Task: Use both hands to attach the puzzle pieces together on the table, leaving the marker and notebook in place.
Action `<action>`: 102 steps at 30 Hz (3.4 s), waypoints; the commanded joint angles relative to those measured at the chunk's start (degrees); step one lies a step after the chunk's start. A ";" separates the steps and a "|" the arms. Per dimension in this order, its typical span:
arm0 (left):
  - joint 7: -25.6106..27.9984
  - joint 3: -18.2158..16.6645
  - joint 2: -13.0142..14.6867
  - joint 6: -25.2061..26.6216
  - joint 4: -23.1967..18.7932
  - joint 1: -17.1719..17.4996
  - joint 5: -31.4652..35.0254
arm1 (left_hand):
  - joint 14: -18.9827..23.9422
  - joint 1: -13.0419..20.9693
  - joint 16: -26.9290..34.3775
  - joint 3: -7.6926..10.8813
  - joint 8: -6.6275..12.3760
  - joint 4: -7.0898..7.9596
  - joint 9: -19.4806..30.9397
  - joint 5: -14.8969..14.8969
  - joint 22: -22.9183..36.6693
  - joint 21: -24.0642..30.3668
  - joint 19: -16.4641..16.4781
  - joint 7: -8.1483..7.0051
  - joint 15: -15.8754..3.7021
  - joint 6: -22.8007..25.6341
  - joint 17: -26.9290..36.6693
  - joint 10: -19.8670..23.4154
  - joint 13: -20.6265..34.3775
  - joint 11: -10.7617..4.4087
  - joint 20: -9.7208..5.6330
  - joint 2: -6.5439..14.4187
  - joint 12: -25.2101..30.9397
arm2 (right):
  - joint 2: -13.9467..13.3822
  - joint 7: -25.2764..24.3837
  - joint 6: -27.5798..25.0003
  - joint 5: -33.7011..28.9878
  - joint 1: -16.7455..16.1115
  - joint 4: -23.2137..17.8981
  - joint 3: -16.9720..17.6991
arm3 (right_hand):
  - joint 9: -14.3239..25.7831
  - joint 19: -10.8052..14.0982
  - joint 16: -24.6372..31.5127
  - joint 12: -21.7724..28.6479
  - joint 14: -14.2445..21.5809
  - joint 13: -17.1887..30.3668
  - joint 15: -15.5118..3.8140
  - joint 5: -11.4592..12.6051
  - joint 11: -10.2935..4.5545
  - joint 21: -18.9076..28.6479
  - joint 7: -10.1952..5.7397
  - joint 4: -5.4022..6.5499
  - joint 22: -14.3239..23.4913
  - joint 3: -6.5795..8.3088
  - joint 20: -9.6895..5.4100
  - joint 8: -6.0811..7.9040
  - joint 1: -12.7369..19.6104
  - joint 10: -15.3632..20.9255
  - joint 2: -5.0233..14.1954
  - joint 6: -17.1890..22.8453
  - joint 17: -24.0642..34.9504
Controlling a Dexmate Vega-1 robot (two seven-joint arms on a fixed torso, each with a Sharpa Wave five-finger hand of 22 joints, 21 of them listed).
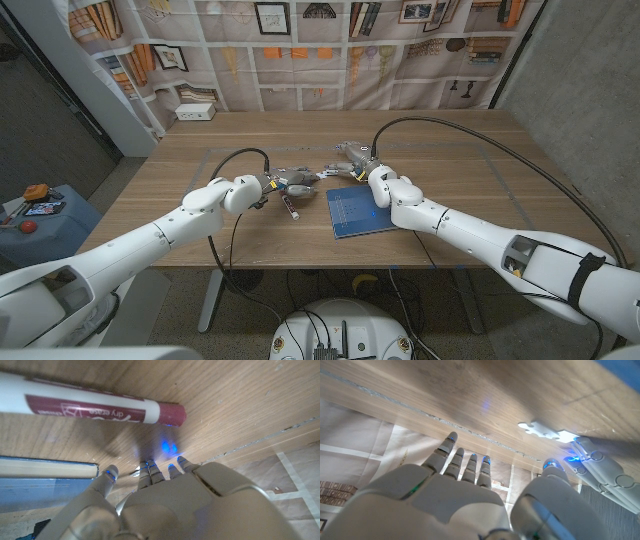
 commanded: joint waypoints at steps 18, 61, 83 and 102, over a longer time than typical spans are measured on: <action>-0.02 -0.37 0.42 0.60 -0.60 0.67 -0.35 | -0.30 0.52 -0.01 0.26 0.23 -0.43 0.12 -0.24 0.09 0.13 -5.88 -0.02 -2.58 0.40 0.06 0.67 0.28 0.10 -2.02 5.35 0.34 | 2.39 -5.11 -1.53 0.82 0.91 5.77 -2.24 | 0.01 0.50 0.10 0.46 0.75 -0.11 -0.06 0.46 -0.14 0.15 -0.48 -1.71 0.05 0.54 -0.23 0.79 2.48 0.97 0.38 0.31 -0.67; 0.26 -0.29 0.23 0.48 -0.11 0.52 -0.42 | -0.10 0.54 -0.02 0.36 0.17 -0.62 0.13 -0.27 0.09 0.12 -5.61 0.00 -2.56 0.49 0.08 0.81 0.29 0.18 -1.95 5.46 0.29 | 1.28 -5.49 0.56 -0.21 2.34 7.12 -4.18 | 0.02 1.70 0.42 0.64 1.79 -0.07 -0.17 0.71 -0.53 0.39 -1.31 -2.60 0.06 -0.19 -0.44 1.14 2.71 2.13 -0.68 0.96 -1.48; 0.28 -0.08 -0.03 1.13 0.11 0.27 -0.37 | -0.08 0.54 -0.04 0.45 0.13 -0.63 0.14 -0.27 0.09 0.09 -5.54 0.03 -2.50 0.43 0.10 0.69 0.29 0.25 -1.97 5.57 0.22 | 0.61 -5.48 1.99 -0.84 1.98 6.61 -3.74 | 0.03 1.95 0.53 0.58 2.00 -0.04 -0.20 0.96 -0.41 0.33 -1.37 -2.64 0.06 -0.53 -0.55 1.13 2.41 2.27 -0.80 0.90 -1.63; 0.27 0.00 0.14 0.99 -0.11 0.38 -0.51 | -0.04 0.55 -0.04 0.49 0.11 -0.65 0.15 -0.28 0.09 0.08 -5.47 -0.10 -2.58 0.36 0.11 0.65 0.29 0.19 -1.94 5.58 0.20 | 1.16 -5.34 1.90 -1.40 2.30 7.90 -3.72 | 0.03 2.01 0.56 0.60 1.98 -0.02 -0.13 1.13 -0.45 0.26 -1.38 -2.56 0.06 -0.80 -0.52 1.26 2.09 2.54 -0.77 1.20 -1.69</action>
